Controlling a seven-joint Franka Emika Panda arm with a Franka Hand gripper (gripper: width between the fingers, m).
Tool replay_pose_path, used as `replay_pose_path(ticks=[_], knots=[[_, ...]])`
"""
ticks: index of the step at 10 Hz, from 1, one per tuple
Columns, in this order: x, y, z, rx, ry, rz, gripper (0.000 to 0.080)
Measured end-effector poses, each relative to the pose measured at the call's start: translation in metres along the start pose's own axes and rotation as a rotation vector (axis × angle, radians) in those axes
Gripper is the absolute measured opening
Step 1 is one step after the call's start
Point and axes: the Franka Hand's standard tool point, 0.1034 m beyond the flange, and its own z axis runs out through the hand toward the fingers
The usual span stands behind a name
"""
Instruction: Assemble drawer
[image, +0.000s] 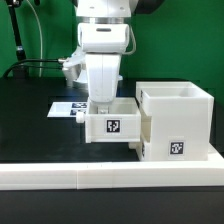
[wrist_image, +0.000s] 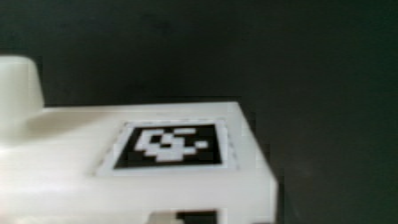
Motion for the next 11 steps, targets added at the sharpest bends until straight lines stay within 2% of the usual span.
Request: replay_pose_path(ticks=[9,11], knots=[[0.004,0.001,-0.001,-0.002,0.002,0.013,0.0042],[0.018,0.0,0.0,-0.004,-0.002,-0.027,0.0042]])
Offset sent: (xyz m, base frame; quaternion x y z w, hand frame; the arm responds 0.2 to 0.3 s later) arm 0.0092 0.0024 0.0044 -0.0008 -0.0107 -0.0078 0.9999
